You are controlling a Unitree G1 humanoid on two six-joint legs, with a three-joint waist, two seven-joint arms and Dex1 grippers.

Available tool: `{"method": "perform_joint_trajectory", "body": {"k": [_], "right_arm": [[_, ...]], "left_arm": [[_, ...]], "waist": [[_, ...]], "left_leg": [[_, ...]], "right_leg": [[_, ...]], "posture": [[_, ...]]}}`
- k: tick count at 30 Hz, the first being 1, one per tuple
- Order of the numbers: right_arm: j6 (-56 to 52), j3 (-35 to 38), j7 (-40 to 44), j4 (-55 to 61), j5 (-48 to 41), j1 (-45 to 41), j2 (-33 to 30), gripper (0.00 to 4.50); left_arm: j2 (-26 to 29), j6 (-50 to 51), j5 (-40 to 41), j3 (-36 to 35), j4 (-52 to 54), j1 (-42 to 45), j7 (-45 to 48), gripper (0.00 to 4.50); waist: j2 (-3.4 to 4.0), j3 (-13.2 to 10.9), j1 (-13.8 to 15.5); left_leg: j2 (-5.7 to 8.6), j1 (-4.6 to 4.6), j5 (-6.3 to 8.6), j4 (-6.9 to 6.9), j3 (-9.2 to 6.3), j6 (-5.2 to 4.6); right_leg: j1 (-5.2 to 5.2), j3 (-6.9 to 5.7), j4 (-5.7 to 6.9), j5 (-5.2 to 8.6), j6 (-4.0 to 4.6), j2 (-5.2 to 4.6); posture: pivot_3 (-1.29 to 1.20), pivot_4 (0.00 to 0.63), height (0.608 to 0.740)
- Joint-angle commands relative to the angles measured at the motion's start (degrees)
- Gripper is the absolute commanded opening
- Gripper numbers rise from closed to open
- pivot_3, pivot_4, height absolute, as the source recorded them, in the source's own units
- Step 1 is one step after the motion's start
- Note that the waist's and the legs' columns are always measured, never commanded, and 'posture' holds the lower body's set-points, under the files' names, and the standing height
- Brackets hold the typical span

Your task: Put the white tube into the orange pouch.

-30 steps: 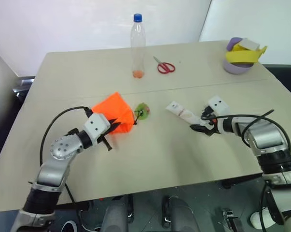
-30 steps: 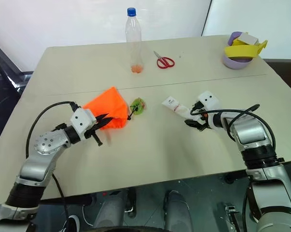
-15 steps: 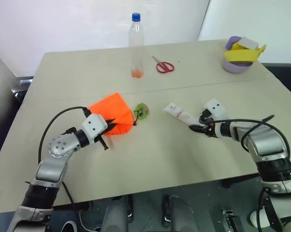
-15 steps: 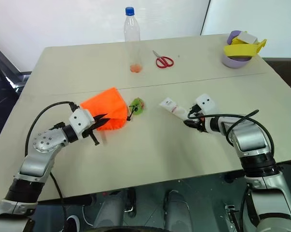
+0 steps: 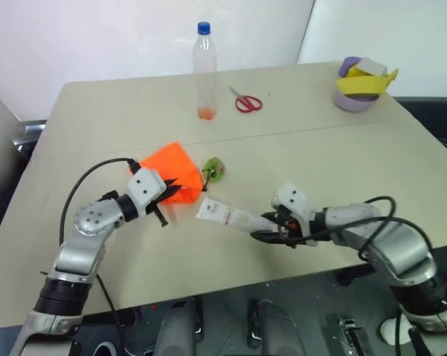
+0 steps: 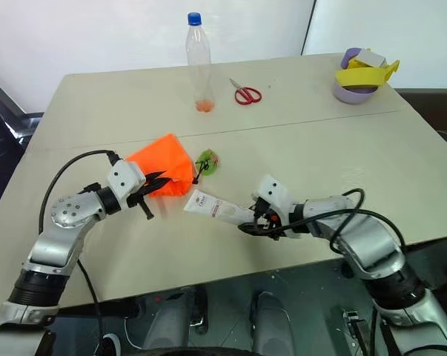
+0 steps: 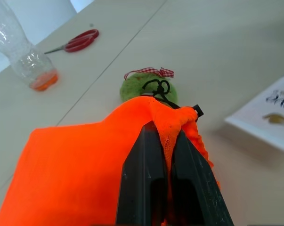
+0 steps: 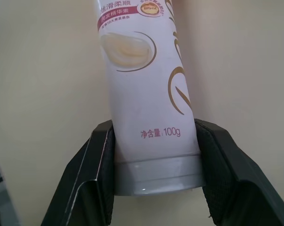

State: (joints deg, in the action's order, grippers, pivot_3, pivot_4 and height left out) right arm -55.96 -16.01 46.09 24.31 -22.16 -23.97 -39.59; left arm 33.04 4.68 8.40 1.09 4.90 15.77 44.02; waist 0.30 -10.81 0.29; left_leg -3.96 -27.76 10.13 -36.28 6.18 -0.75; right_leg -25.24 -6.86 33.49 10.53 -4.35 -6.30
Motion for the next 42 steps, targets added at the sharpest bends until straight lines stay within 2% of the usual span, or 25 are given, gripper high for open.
{"method": "perform_joint_trajectory", "body": {"k": [1, 9, 12, 17, 23, 27, 34, 42], "right_arm": [[3.55, -2.72, -1.98, -3.19, 2.48, -3.7, 4.27, 1.84], [6.06, -3.01, -5.45, -11.22, 5.15, -8.93, 12.11, 1.84], [6.37, -4.43, -5.7, -11.56, 6.35, -9.05, 13.18, 1.84], [5.37, -6.35, -10.6, -14.53, 7.85, -12.12, 22.1, 1.84], [5.75, -4.17, -18.04, -22.06, 11.12, -16.0, 30.06, 1.84], [5.69, -5.17, -18.13, -21.52, 11.81, -15.56, 30.44, 1.84], [-0.09, -3.84, -14.3, -12.21, 8.35, -12.66, 25.42, 1.84], [-7.71, 2.92, -18.86, -9.99, 4.23, -11.04, 30.73, 1.84]], "left_arm": [[0.64, 0.06, 1.23, -0.6, 3.16, 0.02, 0.93, 0.0], [1.24, 3.07, 1.82, -0.62, 6.95, -1.65, 1.2, 0.0], [1.16, 3.22, 1.98, -0.67, 7.63, -1.95, 1.4, 0.0], [0.54, 3.8, 1.69, -0.38, 7.36, -2.17, 0.81, 0.0], [0.32, 4.73, 1.9, -0.07, 7.9, -2.26, 0.62, 0.0], [0.38, 5.25, 1.59, -0.02, 8.5, -2.82, 0.31, 0.0], [1.27, 4.37, 1.07, -0.86, 8.61, -4.08, 0.07, 0.0], [3.61, 8.16, 2.82, -1.18, 9.88, -5.83, 2.1, 0.0]], "waist": [[-0.02, 0.01, 0.04], [-0.03, 0.02, 0.31], [-0.04, 0.02, 0.42], [-0.05, 0.03, -0.1], [-0.05, 0.03, -0.38], [-0.08, 0.05, -0.39], [-0.1, 0.06, -0.89], [-0.13, 0.08, -1.08]], "left_leg": [[0.04, 0.02, -0.01, 0.17, 0.19, 0.0], [0.19, 0.25, -0.11, 0.07, 0.63, 0.12], [0.19, 0.25, -0.1, 0.05, 0.85, 0.06], [0.1, 0.32, -0.22, 0.01, 0.95, 0.28], [-0.01, 0.34, -0.24, 0.02, 1.11, 0.32], [-0.04, 0.3, -0.25, 0.03, 1.25, 0.32], [-0.03, 0.27, -0.26, 0.03, 1.45, 0.32], [-0.08, 0.33, -0.27, 0.04, 1.45, 0.34]], "right_leg": [[-0.14, 0.07, -0.1, -0.07, 0.09, -0.07], [-0.3, 0.08, 0.14, -0.09, 0.03, -0.14], [-0.4, 0.09, 0.43, -0.04, -0.07, -0.15], [-0.54, 0.1, 0.73, 0.02, 0.06, -0.15], [-0.7, 0.1, 0.78, -0.21, 0.29, -0.17], [-0.87, 0.16, 0.79, -0.34, 0.46, -0.2], [-0.98, 0.3, 0.82, -0.27, 0.34, -0.21], [-1.11, 0.32, 1.0, -0.28, 0.39, -0.19]], "posture": [[0.0, 0.15, 0.74], [0.0, 0.15, 0.74], [0.0, 0.15, 0.74], [0.0, 0.15, 0.74], [0.0, 0.15, 0.74], [0.0, 0.15, 0.74], [0.0, 0.15, 0.74], [0.0, 0.15, 0.74]]}}
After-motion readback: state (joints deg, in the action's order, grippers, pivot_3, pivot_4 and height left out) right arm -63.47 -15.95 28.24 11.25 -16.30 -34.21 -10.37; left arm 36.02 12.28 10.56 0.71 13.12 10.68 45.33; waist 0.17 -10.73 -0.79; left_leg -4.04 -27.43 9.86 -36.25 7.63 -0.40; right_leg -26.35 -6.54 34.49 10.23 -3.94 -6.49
